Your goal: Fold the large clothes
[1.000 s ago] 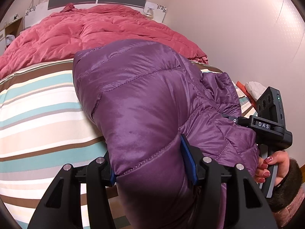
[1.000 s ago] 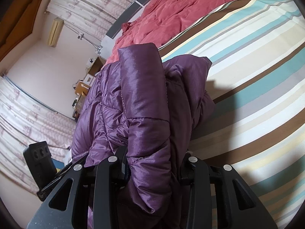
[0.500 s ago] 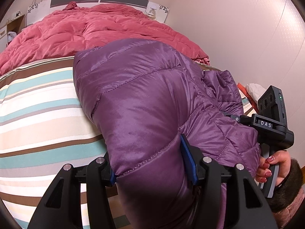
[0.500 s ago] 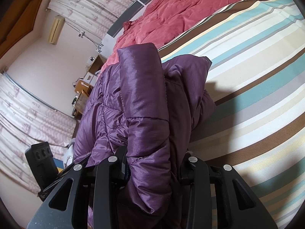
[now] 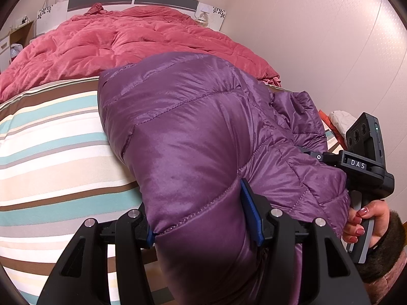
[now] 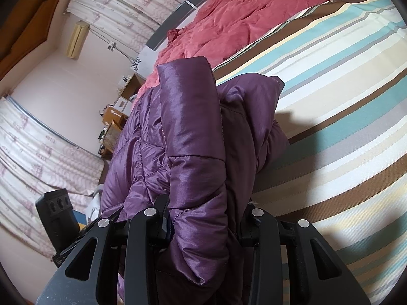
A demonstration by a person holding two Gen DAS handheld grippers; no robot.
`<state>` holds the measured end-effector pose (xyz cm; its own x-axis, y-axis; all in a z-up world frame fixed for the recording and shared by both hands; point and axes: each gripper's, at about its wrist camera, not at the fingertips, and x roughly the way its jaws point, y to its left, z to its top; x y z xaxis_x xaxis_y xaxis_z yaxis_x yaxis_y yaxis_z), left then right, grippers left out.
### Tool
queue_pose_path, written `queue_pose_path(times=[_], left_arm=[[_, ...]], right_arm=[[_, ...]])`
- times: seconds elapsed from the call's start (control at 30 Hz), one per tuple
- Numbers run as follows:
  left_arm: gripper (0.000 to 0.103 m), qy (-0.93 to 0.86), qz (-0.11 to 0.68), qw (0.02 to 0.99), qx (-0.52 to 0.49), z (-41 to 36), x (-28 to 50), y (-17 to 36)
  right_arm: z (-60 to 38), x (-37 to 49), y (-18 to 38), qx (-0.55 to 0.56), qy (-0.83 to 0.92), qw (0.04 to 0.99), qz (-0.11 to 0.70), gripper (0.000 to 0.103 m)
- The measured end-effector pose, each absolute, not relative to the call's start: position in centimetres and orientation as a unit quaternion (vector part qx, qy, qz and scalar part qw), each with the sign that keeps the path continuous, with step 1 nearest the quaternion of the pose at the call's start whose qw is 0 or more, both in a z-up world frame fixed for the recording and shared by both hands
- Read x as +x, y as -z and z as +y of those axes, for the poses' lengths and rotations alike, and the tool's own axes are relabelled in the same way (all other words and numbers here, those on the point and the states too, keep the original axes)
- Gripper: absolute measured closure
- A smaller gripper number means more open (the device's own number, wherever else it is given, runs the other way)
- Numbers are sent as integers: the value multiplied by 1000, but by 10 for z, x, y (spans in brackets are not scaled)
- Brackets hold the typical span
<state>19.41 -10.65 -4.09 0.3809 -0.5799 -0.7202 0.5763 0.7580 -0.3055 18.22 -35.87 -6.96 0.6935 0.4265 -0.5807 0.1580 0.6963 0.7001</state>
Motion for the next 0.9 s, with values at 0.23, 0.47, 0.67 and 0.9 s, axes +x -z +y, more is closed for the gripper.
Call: queue_pose_path(times=[0.23,0.47,0.67,0.9], left_arm=[[49,346,433,832,1,-107,194,40],[49,346,434,832,0,-107,194,41],[49,346,434,832,-1,-108,193,41],[49,346,430,834,-3,-106,193,41]], right_arm=[[-359,181,70,383,-80,837,382,69],[-359,181,70,383,-80,837,383,69],[-359,181,70,383,-81,837,383,69],[-358,180,70,382,-81,838,381,69]])
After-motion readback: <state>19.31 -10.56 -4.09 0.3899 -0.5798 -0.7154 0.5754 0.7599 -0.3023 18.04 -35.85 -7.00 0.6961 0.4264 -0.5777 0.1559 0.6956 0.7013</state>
